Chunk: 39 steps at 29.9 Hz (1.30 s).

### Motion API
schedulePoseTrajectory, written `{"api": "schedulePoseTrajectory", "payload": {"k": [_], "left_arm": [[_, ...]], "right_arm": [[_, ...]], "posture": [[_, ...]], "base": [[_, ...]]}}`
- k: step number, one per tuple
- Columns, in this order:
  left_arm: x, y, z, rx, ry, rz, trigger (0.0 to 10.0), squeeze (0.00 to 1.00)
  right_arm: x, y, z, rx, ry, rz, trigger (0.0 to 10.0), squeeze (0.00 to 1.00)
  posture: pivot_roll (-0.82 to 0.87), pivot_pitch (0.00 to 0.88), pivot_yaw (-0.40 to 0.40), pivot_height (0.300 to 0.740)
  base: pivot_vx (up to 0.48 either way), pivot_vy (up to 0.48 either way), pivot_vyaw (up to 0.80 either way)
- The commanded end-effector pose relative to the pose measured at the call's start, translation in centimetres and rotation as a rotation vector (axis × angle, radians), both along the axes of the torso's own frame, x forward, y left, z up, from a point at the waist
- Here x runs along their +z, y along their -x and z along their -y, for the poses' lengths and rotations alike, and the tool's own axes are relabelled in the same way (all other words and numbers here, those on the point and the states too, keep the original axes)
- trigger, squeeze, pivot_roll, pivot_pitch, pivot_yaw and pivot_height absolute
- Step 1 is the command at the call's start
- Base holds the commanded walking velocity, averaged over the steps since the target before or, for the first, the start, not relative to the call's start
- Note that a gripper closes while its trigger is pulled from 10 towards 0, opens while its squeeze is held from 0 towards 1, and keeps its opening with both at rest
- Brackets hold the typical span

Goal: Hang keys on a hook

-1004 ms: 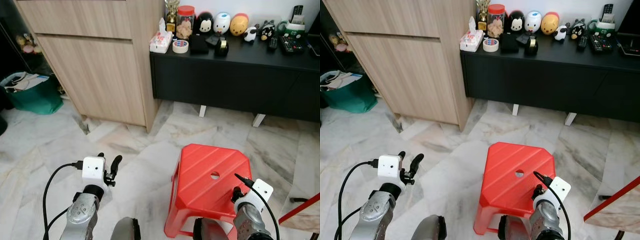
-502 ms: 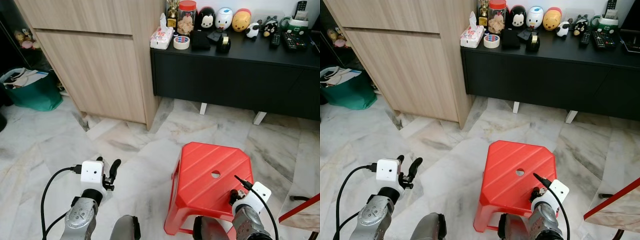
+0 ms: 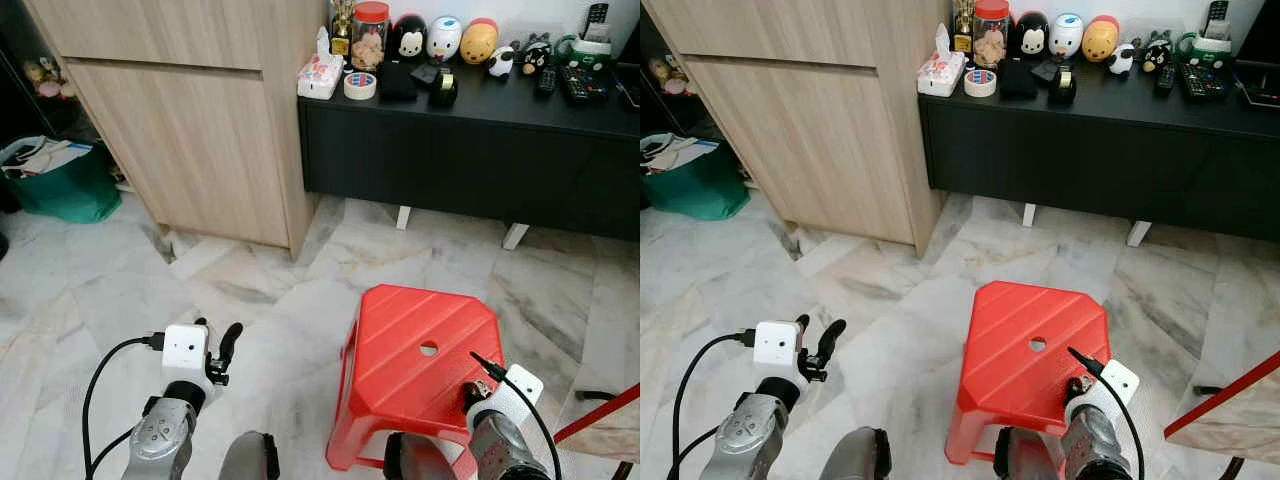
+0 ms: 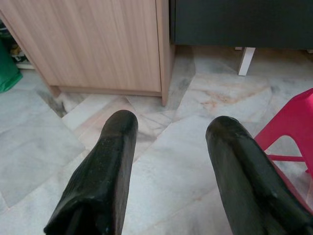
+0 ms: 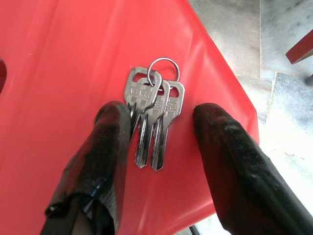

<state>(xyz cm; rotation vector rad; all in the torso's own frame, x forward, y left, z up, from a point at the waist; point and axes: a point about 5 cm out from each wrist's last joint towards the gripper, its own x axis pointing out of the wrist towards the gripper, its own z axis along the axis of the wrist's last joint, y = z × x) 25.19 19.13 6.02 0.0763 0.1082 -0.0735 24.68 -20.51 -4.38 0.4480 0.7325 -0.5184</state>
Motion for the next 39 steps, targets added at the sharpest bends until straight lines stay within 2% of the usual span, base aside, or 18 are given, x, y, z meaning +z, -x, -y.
{"api": "schedulePoseTrajectory", "payload": {"k": [1,13,27,34,39], "left_arm": [[-0.2,0.2,0.0,-0.007,-0.008,-0.017,10.0,0.0],[-0.3,0.2,0.3,-0.012,0.001,-0.023,10.0,0.0],[-0.4,-0.5,0.3,-0.015,-0.004,-0.021,10.0,0.0],[-0.4,-1.0,0.3,-0.016,-0.007,-0.017,10.0,0.0],[-0.4,-1.2,0.3,-0.013,-0.009,-0.014,10.0,0.0]], "right_arm": [[-2.1,2.6,-1.4,0.023,-0.073,-0.14,0.0,0.0],[-2.1,2.6,-1.3,0.049,-0.075,-0.132,0.0,0.0],[-1.3,1.0,-2.6,0.152,-0.076,-0.056,0.0,0.0],[-1.2,0.9,-2.7,0.169,-0.073,-0.052,0.0,0.0],[-0.7,0.3,-2.7,0.15,-0.067,0.012,0.0,0.0]], "posture": [[0.09,0.146,0.019,0.63],[0.09,0.139,0.013,0.63],[0.08,0.095,0.015,0.63],[0.08,0.084,0.014,0.63],[0.08,0.082,0.013,0.63]], "base": [[0.0,0.0,0.0],[0.0,0.0,0.0],[0.0,0.0,0.0],[0.0,0.0,0.0],[0.0,0.0,0.0]]}}
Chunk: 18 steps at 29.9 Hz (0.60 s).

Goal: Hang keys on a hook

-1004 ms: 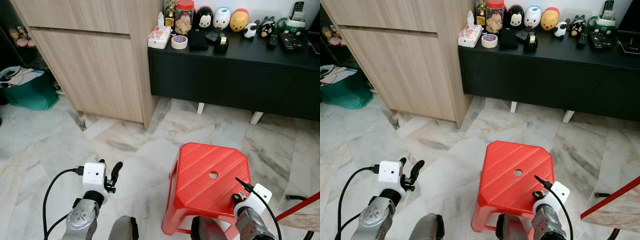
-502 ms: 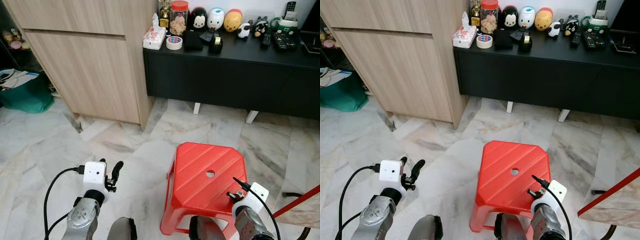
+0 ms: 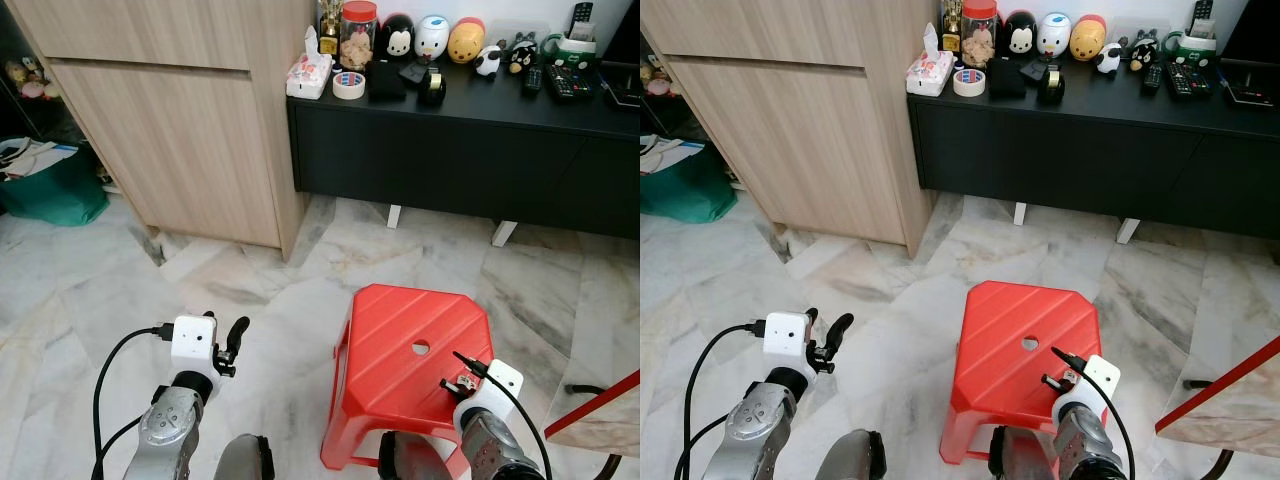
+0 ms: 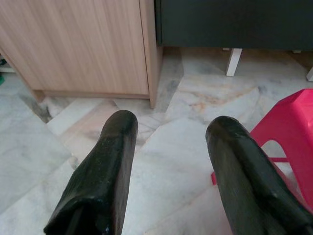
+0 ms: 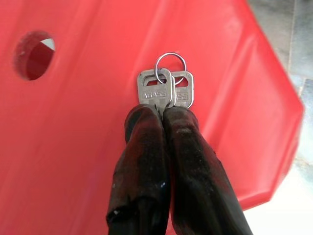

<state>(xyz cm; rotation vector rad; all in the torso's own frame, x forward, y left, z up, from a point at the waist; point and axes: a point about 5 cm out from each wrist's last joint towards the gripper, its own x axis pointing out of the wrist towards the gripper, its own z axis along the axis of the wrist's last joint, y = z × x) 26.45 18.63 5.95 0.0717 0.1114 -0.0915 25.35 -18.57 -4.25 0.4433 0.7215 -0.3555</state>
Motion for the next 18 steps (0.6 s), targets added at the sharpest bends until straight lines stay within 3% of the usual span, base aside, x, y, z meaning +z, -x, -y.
{"api": "schedulePoseTrajectory", "payload": {"k": [1,6,18], "left_arm": [[-0.3,0.1,-0.2,0.005,-0.014,-0.01,10.0,0.0],[-0.3,0.0,-0.3,0.008,-0.015,-0.008,10.0,0.0],[-0.4,-0.2,-0.2,0.007,-0.012,-0.004,10.0,0.0]], "right_arm": [[-0.8,1.0,-0.8,0.007,-0.021,-0.04,0.0,0.0],[0.6,-0.6,-0.4,0.002,0.02,0.097,0.0,0.0],[0.4,0.4,0.5,-0.037,0.077,0.141,0.0,0.0]], "posture": [[0.08,0.082,0.013,0.63],[0.08,0.079,0.01,0.63],[0.07,0.073,0.006,0.63]], "base": [[0.0,0.0,0.0],[0.0,0.0,0.0],[0.0,0.0,0.0]]}}
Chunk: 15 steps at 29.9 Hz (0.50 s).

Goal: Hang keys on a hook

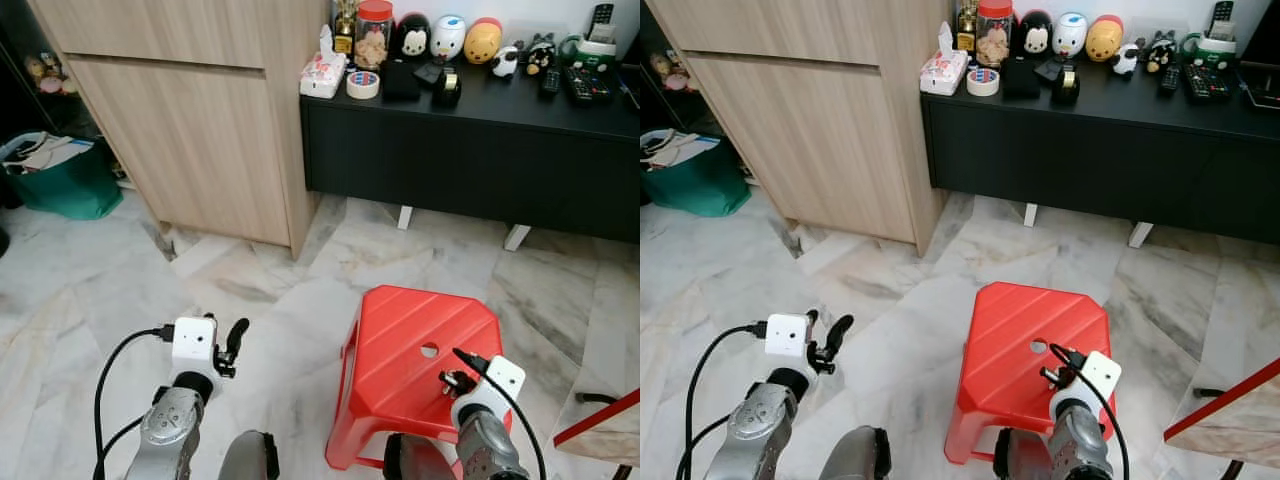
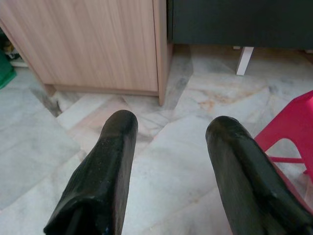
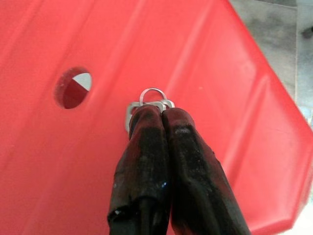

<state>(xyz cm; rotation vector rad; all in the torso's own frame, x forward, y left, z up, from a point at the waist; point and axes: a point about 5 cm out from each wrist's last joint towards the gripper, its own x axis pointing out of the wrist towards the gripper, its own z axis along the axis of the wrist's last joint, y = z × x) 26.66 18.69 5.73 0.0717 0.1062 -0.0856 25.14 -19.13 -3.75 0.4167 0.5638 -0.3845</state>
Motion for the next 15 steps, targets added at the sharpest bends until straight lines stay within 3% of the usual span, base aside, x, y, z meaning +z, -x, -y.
{"api": "schedulePoseTrajectory", "payload": {"k": [1,5,6,7,8,15], "left_arm": [[-0.2,0.0,-0.1,0.001,-0.011,-0.009,10.0,0.0],[-0.2,0.0,-0.1,0.002,-0.011,-0.007,10.0,0.0],[-0.3,0.0,-0.1,0.002,-0.011,-0.006,10.0,0.0],[-0.3,0.0,-0.1,0.002,-0.011,-0.005,10.0,0.0],[-0.3,0.0,-0.1,0.003,-0.012,-0.005,10.0,0.0],[-0.4,0.2,-0.2,0.007,-0.013,-0.006,10.0,0.0]], "right_arm": [[-0.1,0.2,0.0,0.005,0.011,0.004,0.0,0.0],[-0.1,0.2,-0.2,0.021,0.016,0.002,0.0,0.0],[0.0,0.1,-0.3,0.032,0.019,0.004,0.4,0.0],[0.0,0.0,-0.4,0.042,0.023,0.008,3.7,0.0],[0.2,-0.2,-0.6,0.057,0.026,0.023,10.0,1.0],[1.1,-1.7,-2.1,0.157,-0.004,0.055,10.0,1.0]], "posture": [[0.07,0.072,0.004,0.63],[0.07,0.071,0.004,0.63],[0.07,0.071,0.004,0.63],[0.07,0.073,0.003,0.63],[0.07,0.073,0.003,0.63],[0.07,0.079,0.003,0.63]], "base": [[0.0,0.0,0.0],[0.0,0.0,0.0],[0.0,0.0,0.0],[0.0,0.0,0.0],[0.0,0.0,0.0],[0.0,0.0,0.0]]}}
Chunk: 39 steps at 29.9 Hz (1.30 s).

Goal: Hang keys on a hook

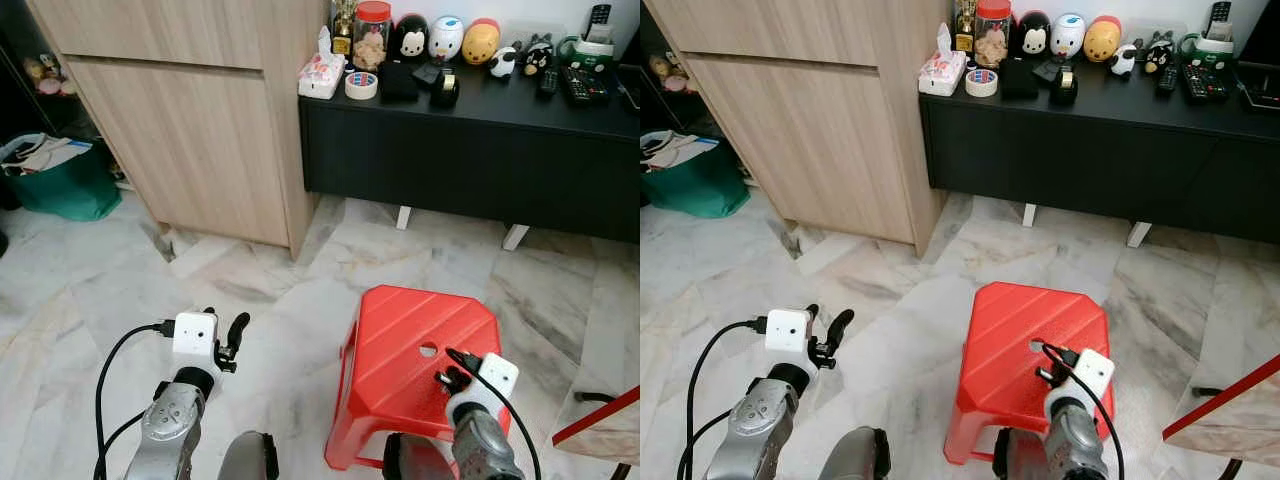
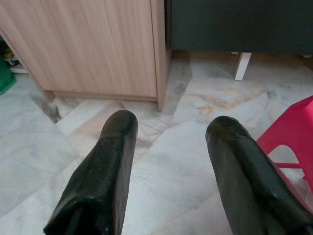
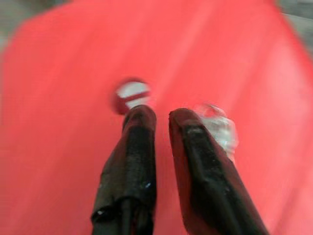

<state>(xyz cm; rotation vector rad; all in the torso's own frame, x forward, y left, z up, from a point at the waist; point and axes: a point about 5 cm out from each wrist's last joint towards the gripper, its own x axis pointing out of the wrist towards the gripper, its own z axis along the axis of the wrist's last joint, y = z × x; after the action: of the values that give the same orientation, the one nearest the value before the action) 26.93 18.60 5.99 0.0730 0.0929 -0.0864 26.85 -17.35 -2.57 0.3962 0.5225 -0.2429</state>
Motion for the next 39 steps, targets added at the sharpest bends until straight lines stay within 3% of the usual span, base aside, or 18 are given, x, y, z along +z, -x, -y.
{"api": "schedulePoseTrajectory", "payload": {"k": [1,5,16,23,24,30,39], "left_arm": [[-0.6,0.5,-0.3,0.008,-0.012,-0.02,10.0,0.0],[-0.6,0.6,-0.1,0.007,-0.01,-0.018,10.0,0.0],[-0.4,0.7,0.2,-0.004,-0.005,-0.01,10.0,0.0],[-0.8,1.3,0.3,-0.004,-0.001,-0.025,10.0,0.0],[-0.8,1.4,0.4,-0.005,0.0,-0.025,10.0,0.0],[-0.8,1.7,0.3,-0.005,0.001,-0.029,10.0,0.0],[-0.9,2.5,0.2,0.003,-0.001,-0.038,10.0,0.0]], "right_arm": [[-0.1,0.0,-0.3,0.034,0.014,-0.016,10.0,1.0],[0.0,-0.3,0.0,0.034,0.059,-0.057,10.0,1.0],[1.1,-1.6,0.4,0.024,0.088,-0.045,10.0,1.0],[0.0,-0.6,0.5,0.044,0.131,-0.146,10.0,1.0],[-0.3,-0.2,0.6,0.04,0.13,-0.165,10.0,0.0],[-0.8,0.4,1.2,0.024,0.133,-0.2,10.0,0.0],[-0.5,0.1,1.7,0.006,0.133,-0.21,10.0,0.0]], "posture": [[0.07,0.079,0.003,0.63],[0.07,0.092,0.002,0.63],[0.08,0.116,-0.002,0.63],[0.07,0.114,-0.003,0.63],[0.08,0.114,-0.002,0.63],[0.08,0.128,-0.002,0.63],[0.09,0.166,-0.003,0.63]], "base": [[0.0,0.0,0.0],[0.0,0.0,0.0],[0.0,0.0,0.0],[0.0,0.0,0.0],[0.0,0.0,0.0],[0.0,0.0,0.0],[0.0,0.0,0.0]]}}
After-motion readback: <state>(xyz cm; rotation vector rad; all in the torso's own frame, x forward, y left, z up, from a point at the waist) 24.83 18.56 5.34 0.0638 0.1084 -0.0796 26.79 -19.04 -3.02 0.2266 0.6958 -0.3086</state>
